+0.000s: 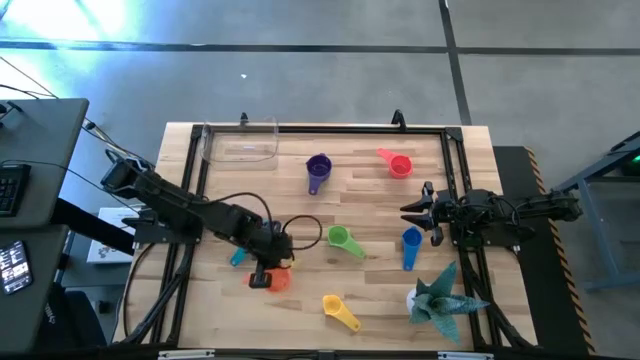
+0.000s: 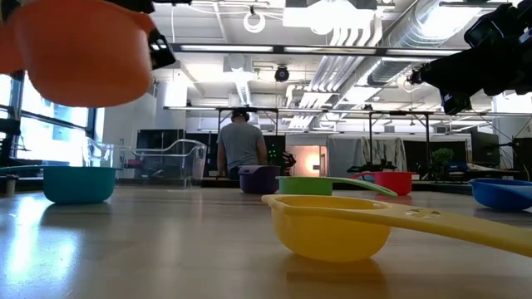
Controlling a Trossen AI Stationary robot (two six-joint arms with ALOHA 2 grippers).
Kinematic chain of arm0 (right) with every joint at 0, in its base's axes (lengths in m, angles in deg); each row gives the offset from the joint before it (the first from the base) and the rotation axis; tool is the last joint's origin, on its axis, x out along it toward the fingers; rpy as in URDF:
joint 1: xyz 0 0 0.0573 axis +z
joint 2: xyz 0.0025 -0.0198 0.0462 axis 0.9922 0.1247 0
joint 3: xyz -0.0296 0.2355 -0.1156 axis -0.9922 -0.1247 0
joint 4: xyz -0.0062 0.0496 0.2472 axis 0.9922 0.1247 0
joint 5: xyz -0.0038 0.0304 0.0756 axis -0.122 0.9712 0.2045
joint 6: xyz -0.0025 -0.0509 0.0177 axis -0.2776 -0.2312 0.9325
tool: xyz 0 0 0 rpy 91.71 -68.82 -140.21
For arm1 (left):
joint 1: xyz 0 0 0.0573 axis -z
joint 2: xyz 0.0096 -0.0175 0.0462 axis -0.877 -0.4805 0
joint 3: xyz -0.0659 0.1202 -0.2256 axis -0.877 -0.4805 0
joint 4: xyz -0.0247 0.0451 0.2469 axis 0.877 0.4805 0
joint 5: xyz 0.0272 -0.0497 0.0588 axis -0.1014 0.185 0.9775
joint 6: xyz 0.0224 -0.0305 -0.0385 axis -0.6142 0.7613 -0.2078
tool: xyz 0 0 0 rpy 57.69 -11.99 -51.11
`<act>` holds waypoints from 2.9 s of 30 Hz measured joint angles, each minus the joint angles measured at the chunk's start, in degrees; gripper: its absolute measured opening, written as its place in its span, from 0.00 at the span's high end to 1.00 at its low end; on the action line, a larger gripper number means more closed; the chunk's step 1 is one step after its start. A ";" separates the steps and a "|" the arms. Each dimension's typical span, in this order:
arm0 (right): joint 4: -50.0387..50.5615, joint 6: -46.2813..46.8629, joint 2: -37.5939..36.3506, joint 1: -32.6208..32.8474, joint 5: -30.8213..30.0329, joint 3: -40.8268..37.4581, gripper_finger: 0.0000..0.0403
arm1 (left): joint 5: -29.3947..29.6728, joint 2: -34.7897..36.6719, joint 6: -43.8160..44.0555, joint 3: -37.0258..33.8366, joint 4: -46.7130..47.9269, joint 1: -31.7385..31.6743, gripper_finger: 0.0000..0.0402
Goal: Nest measuring cups in basket
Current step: Stack the orange measuring cup on top of the purple measuring cup on the table
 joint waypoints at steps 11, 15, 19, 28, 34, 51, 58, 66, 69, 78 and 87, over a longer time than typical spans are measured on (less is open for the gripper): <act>0.01 0.00 0.00 0.01 0.00 0.00 0.75 | 3.10 0.00 -16.63 0.00 -5.69 -10.64 0.94; 0.02 0.00 0.00 -0.01 0.01 0.00 0.75 | 3.45 -0.01 -20.98 0.00 -6.71 -14.77 0.96; 0.01 0.00 0.00 0.00 0.01 0.00 0.75 | 3.52 -0.02 -22.00 0.00 -7.58 -18.32 0.95; 0.01 0.00 0.00 0.00 0.01 0.00 0.75 | 3.51 -0.02 -14.95 0.00 -8.62 -23.07 0.96; 0.01 0.00 0.00 0.01 0.01 0.00 0.75 | 3.50 -0.02 -6.99 0.00 -10.43 -25.18 0.94; -0.03 6.76 0.00 0.00 -0.38 -0.01 0.75 | 3.48 -0.02 14.76 -0.01 -12.57 -30.89 0.95; -0.50 20.68 -0.02 0.01 -3.52 -0.02 0.75 | 3.48 0.20 19.42 -0.04 -12.51 -32.97 0.95; -6.69 26.53 -0.02 0.01 -15.61 -0.01 0.75 | 3.69 2.49 21.28 -0.11 -11.85 -36.22 0.96; -10.52 28.29 -0.01 0.01 -21.28 -0.02 0.75 | 5.42 3.83 22.89 -0.09 -12.41 -37.87 0.96; -23.48 19.38 -0.02 0.00 -25.73 -0.01 0.75 | 5.91 3.89 22.94 -0.09 -21.64 -42.22 0.94; -29.20 15.12 -0.02 0.01 -26.90 -0.02 0.75 | 4.73 3.89 21.45 -0.07 -25.36 -47.18 0.92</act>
